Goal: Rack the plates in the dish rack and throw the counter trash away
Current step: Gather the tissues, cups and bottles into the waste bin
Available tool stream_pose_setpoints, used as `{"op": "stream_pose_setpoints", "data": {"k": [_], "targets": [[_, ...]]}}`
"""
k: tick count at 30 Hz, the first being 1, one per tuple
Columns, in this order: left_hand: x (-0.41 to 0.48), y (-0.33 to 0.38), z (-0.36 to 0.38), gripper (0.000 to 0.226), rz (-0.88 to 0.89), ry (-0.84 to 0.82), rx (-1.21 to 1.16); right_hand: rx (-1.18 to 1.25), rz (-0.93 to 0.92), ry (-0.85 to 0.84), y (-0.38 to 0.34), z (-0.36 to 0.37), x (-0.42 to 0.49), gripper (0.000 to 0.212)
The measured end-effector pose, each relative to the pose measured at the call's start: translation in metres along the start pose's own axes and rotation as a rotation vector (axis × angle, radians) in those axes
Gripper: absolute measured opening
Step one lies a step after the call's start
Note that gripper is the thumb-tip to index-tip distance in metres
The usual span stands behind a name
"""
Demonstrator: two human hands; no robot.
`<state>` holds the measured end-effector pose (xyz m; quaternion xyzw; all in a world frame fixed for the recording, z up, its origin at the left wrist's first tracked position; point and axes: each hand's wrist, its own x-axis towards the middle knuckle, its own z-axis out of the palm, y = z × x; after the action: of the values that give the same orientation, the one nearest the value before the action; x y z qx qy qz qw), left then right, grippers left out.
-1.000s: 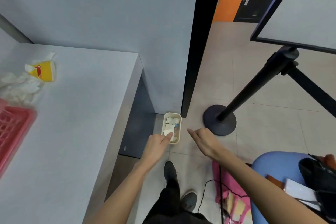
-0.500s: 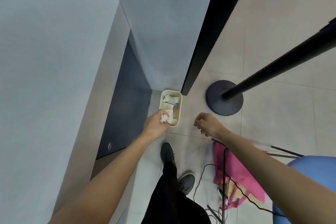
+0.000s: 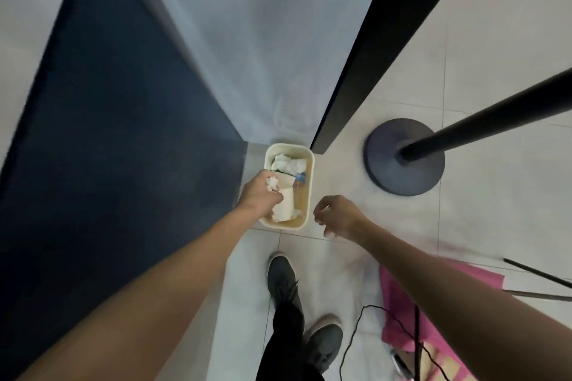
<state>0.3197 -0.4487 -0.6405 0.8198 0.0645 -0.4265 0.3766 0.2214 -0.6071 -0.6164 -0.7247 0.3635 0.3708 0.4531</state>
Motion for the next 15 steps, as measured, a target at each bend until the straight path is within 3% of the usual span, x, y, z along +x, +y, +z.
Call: {"op": "stream_pose_setpoints", "data": {"k": [5, 8, 11, 15], "targets": [[0.059, -0.001, 0.009, 0.051, -0.108, -0.008, -0.434, 0.030, 0.014, 0.036, 0.011, 0.015, 0.041, 0.013], [0.077, -0.019, 0.009, 0.063, -0.150, -0.097, -0.360, 0.030, 0.021, 0.021, 0.018, 0.024, 0.058, 0.014], [0.081, -0.047, 0.009, 0.055, -0.214, -0.200, -0.226, 0.074, 0.053, 0.011, 0.033, 0.032, 0.071, 0.017], [0.082, -0.085, 0.012, 0.054, -0.270, -0.186, -0.247, 0.134, 0.089, -0.015, 0.050, 0.051, 0.088, 0.015]]}}
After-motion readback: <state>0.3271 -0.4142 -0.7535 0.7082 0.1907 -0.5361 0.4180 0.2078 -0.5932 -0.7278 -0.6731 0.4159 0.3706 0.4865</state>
